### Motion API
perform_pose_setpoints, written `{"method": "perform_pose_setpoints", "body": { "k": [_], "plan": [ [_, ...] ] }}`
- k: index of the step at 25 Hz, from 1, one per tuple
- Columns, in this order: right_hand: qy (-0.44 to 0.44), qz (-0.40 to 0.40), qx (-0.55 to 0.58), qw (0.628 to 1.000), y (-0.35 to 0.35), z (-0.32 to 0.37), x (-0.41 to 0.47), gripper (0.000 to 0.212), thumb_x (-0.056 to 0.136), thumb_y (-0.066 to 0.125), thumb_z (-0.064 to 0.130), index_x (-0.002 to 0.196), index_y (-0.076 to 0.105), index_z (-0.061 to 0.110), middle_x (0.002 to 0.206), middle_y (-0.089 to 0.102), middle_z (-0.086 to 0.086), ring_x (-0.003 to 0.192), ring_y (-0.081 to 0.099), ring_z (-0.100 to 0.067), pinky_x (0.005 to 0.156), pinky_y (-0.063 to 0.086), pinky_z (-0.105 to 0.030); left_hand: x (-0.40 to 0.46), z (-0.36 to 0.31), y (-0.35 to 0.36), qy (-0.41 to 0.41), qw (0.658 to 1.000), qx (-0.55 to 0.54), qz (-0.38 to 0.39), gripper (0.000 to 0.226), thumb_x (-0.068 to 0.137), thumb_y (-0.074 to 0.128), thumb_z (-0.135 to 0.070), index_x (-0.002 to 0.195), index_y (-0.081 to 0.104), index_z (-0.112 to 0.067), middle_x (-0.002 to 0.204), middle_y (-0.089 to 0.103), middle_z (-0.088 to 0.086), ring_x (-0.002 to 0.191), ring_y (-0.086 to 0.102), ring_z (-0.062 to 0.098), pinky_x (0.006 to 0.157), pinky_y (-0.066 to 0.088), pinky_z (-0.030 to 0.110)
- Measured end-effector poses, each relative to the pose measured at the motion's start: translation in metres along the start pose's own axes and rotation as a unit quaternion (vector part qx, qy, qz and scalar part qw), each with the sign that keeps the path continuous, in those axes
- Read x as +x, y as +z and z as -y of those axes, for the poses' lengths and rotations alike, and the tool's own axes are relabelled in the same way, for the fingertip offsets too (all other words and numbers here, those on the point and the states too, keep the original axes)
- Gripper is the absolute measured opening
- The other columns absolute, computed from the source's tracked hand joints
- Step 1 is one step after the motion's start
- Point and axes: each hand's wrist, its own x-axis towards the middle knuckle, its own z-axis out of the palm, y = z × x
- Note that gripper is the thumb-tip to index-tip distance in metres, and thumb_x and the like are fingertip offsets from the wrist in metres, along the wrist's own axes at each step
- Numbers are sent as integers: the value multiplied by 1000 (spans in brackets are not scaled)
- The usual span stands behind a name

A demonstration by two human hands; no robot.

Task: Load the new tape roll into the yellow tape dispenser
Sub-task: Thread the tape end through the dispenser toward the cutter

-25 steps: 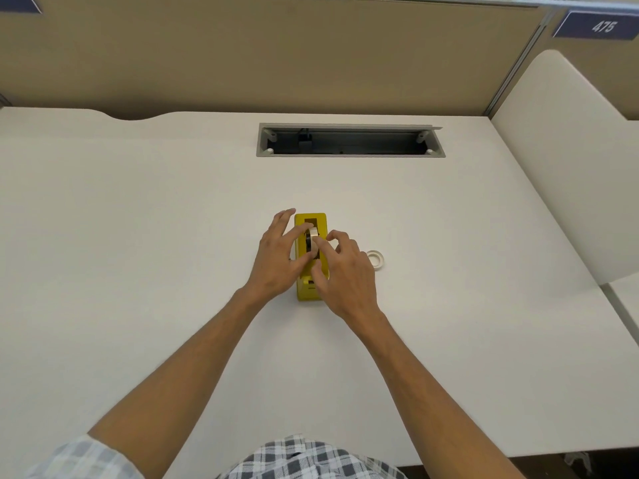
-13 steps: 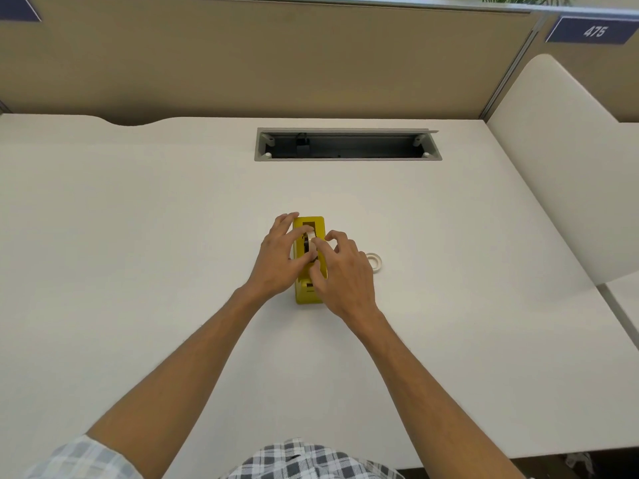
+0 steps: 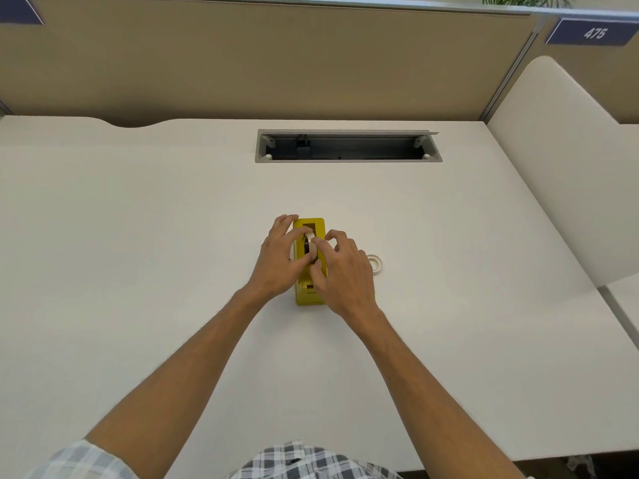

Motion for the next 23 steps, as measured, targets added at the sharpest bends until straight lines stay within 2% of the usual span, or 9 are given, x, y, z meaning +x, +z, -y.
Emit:
{"method": "perform_pose_setpoints", "body": {
  "k": [3,6,9,13,18,23],
  "plan": [
    [-2,4,0,1000,1,0,-1,36,86,57,20,122,58,21,123,55,-6,98,56,-25,70,45,-37,-2,0,1,12,1000,-2,-23,43,88,66,-30,128,55,-20,152,37,2,146,21,18,116,27,48],
    [-2,2,6,1000,0,0,-2,33,85,57,19,118,59,21,121,56,-6,97,56,-24,70,45,-37,1,-1,1,-3,999,29,-19,47,92,59,-35,135,50,-17,154,34,3,147,16,18,117,22,49],
    [-3,0,8,1000,-1,-1,-2,32,85,57,19,117,59,21,121,56,-7,97,56,-25,70,46,-37,0,-1,1,-2,1000,24,-18,39,92,60,-34,128,58,-19,153,36,2,147,17,19,117,23,50],
    [-5,2,2,1000,-1,-1,-1,34,86,57,20,120,58,21,122,55,-7,97,56,-26,70,46,-37,-4,-3,1,5,999,-3,-36,38,89,66,-31,125,59,-19,151,39,2,146,20,18,116,26,50],
    [-6,3,5,1000,-2,-1,-1,32,85,57,20,117,60,20,122,55,-7,98,56,-26,70,46,-37,-1,-1,-1,-2,999,44,-8,47,94,56,-37,137,51,-18,155,33,3,148,13,19,117,20,51],
    [-8,11,-5,1000,-2,0,0,36,87,56,20,123,57,21,124,54,-7,100,56,-25,73,45,-38,-4,0,0,12,1000,7,-10,41,88,66,-29,127,57,-22,153,36,2,147,15,19,117,23,50]
  ]
}}
